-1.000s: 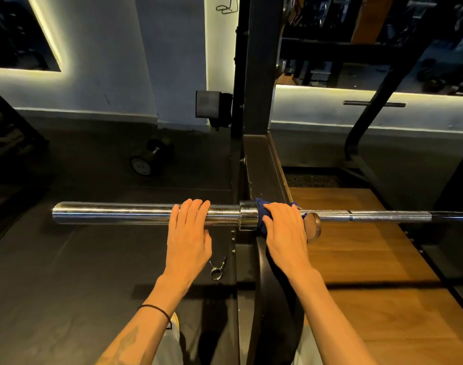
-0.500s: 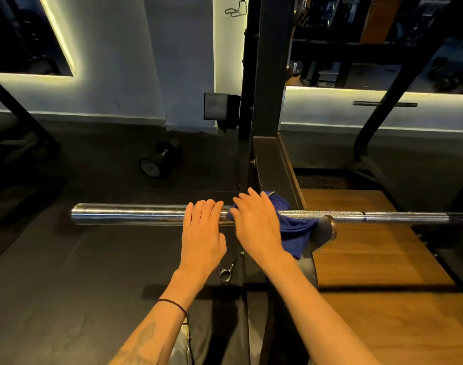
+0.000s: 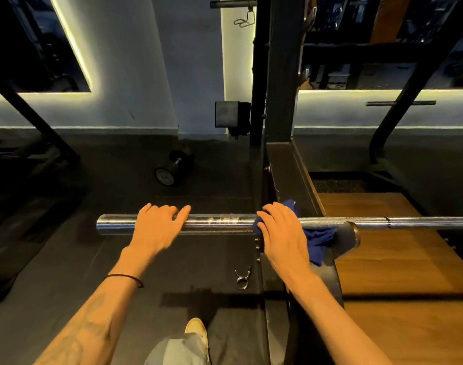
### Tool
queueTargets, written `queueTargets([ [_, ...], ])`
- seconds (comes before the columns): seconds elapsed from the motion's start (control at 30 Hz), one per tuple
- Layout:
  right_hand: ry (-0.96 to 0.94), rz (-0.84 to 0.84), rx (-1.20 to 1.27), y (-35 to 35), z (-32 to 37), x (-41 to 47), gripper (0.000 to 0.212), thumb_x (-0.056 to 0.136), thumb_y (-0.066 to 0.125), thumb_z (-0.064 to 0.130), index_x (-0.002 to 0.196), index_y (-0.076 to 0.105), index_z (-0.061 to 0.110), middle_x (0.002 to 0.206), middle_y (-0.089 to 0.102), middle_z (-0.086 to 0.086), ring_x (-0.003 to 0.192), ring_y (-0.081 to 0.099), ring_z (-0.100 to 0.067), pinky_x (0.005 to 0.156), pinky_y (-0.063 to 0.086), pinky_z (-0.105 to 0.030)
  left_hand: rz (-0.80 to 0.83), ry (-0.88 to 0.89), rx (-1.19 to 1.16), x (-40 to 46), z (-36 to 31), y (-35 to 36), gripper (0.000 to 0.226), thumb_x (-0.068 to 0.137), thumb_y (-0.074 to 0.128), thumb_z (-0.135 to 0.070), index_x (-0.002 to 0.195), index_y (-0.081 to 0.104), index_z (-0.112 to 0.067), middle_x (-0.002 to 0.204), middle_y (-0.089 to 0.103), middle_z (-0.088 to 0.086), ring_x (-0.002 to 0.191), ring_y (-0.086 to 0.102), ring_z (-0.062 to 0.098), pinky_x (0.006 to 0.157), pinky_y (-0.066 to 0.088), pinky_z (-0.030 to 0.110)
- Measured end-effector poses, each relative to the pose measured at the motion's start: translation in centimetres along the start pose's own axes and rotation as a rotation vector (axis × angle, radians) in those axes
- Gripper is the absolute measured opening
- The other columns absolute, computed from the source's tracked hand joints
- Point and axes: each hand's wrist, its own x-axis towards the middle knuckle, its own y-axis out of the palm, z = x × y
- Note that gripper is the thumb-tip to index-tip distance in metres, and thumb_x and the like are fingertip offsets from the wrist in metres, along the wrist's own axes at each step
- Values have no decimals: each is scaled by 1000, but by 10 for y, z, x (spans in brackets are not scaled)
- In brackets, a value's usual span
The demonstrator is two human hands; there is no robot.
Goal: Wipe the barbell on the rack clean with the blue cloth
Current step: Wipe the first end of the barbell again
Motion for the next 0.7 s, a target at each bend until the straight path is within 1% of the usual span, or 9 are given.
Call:
queueTargets([
  [0.07,-20,16,-33,5,12,3,29,87,78,13,113,71,7,114,68,-8,110,64,-29,100,52,-47,-87,-3,-23,-5,-1,5,69,93,23,-71,78,67,-21,67,58,-1,63,56,22,66,39,34],
  [0.13,5,130,-13,11,31,14,19,91,74,18,107,69,11,105,66,-5,97,62,-24,91,52,-44,-145,1,-47,-11,-5,10,73,89,26,-79,80,66,-20,68,53,-5,63,48,16,64,37,34],
  [0.2,39,222,25,14,48,22,13,96,65,19,107,65,13,104,63,-3,94,59,-22,88,49,-41,-170,1,-90,-14,-4,11,75,87,27,-82,86,68,-20,72,51,-8,66,47,14,69,40,35],
  [0.3,-83,194,6,14,48,19,29,97,60,18,125,60,9,122,62,-9,111,59,-28,97,49,-41,-195,-20,-175,-21,-6,10,72,87,30,-82,93,67,-21,79,51,-10,75,49,11,80,41,36],
  [0.37,-190,189,-128,5,33,13,45,103,50,29,143,49,7,140,53,-11,128,52,-30,108,44,-44,-219,-19,-210,-25,-8,12,71,87,31,-81,100,65,-20,85,54,-9,82,51,12,88,40,36],
  [0.43,-148,175,-236,-4,13,8,53,105,40,38,151,42,11,149,49,-9,139,44,-30,117,34,-48,-237,-14,-221,-28,-7,15,70,88,33,-80,105,64,-20,90,56,-7,89,52,14,92,39,36],
  [0.53,-9,126,-296,-4,12,3,54,104,30,38,147,51,12,149,53,-9,145,40,-33,123,16,-52,-250,-30,-234,-32,-9,18,68,89,35,-78,108,62,-18,96,57,-4,93,52,17,95,39,38],
  [0.6,92,147,-268,10,40,4,47,105,38,32,144,52,9,148,53,-13,148,35,-35,124,16,-53,-276,-33,-241,-35,-12,20,66,89,38,-74,110,61,-16,100,57,-1,96,51,19,97,38,40],
  [0.7,168,147,-149,30,89,12,51,99,58,29,142,53,2,146,54,-20,145,39,-37,122,29,-52,-305,-44,-258,-41,-16,24,65,90,44,-69,117,57,-12,109,55,4,104,51,23,107,35,47],
])
